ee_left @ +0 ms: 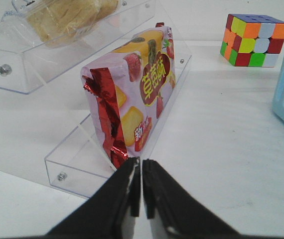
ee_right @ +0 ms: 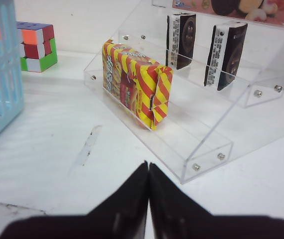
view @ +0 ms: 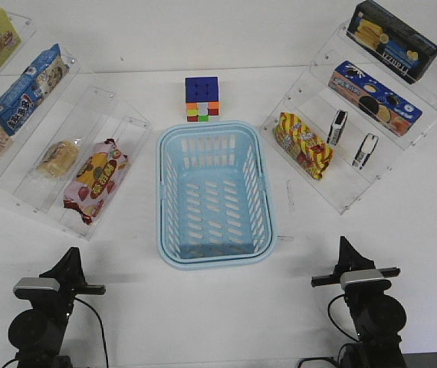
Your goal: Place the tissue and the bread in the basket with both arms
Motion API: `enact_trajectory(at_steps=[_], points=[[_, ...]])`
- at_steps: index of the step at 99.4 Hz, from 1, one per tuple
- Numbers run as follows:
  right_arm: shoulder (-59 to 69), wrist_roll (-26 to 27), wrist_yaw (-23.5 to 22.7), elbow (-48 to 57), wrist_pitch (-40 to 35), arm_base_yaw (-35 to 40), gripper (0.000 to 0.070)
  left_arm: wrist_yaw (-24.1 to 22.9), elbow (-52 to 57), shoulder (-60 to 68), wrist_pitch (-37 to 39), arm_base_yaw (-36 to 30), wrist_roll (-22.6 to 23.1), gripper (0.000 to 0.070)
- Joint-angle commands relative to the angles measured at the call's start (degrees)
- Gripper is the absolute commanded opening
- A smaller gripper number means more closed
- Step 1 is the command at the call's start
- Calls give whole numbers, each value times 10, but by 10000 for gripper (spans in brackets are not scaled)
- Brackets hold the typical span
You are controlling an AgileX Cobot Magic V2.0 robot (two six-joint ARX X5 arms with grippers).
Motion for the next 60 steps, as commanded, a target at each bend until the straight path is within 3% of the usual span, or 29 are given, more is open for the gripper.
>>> enact_trajectory(at_steps=[1, 20, 39, 46, 60], points=[[0, 7, 1, -1, 7, 0, 0, 2, -12, -1, 6, 1, 3, 1], [0, 7, 1, -1, 7, 0, 0, 2, -12, -1, 6, 1, 3, 1], [0, 44, -5, -1, 18, 1, 0, 2, -12, -1, 6, 1, 2, 1], [0, 81, -5, -1, 26, 0, 0, 2, -12, -1, 6, 1, 3, 1], [0, 210, 3, 12, 41, 0, 0, 2, -12, -1, 6, 1, 3, 1]])
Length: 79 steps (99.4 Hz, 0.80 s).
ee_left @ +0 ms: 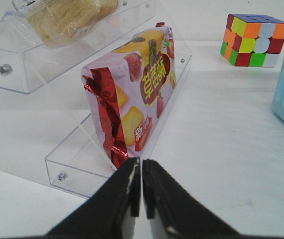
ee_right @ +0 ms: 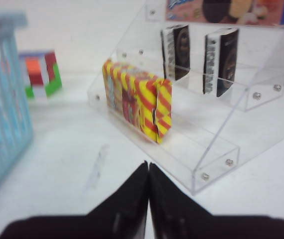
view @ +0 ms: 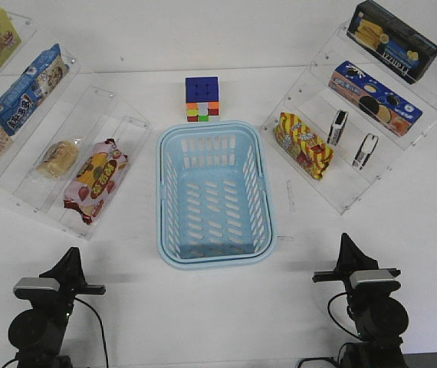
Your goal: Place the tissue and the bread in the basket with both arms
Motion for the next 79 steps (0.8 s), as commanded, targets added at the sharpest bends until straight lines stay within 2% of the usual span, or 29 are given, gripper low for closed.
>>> enact_trajectory(at_steps=[1, 16, 29, 35, 38, 40, 48, 51, 79], points=[[0, 104, 2, 16, 2, 0, 0, 2, -12, -1, 6, 1, 3, 1], [39, 143, 31, 105, -68, 0, 0, 2, -12, -1, 6, 1, 3, 1], [145, 139, 65, 199, -117, 0, 0, 2, -12, -1, 6, 1, 3, 1], [207, 118, 67, 241, -126, 0, 6, 2, -12, -1, 6, 1, 2, 1], [237, 104, 65, 261, -127, 0, 38, 2, -12, -1, 6, 1, 3, 1], [257, 95, 64, 274, -128, 0, 86, 2, -12, -1, 6, 1, 3, 1], [334, 71, 64, 325, -131, 0, 377, 2, -12, -1, 6, 1, 2, 1], [363, 66, 66, 343, -131, 0, 441, 2, -12, -1, 6, 1, 2, 1], [608, 11, 113, 521, -138, -10, 448, 2, -12, -1, 6, 1, 3, 1]])
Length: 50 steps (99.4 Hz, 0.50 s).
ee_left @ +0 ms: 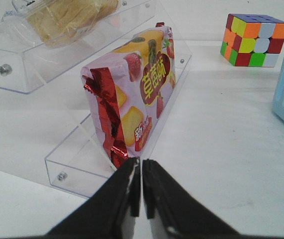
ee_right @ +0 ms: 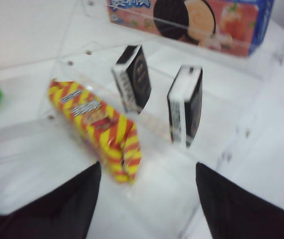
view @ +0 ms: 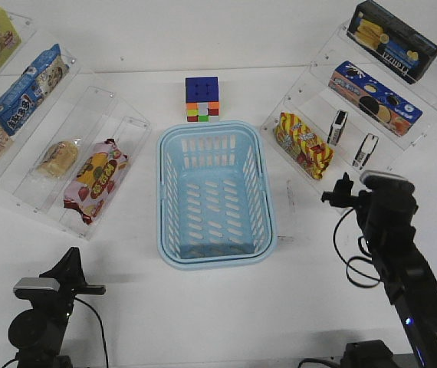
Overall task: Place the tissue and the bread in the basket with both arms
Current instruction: 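Reach the right gripper to the shelf and grasp a black tissue pack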
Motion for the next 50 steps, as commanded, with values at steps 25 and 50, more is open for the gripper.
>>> enact_trajectory(at_steps=[25, 50], points=[[197, -58, 40, 147, -13, -34, 448, 2, -12, -1, 6, 1, 3, 1], [271, -61, 37, 156, 20, -64, 409, 2, -12, -1, 6, 1, 2, 1]])
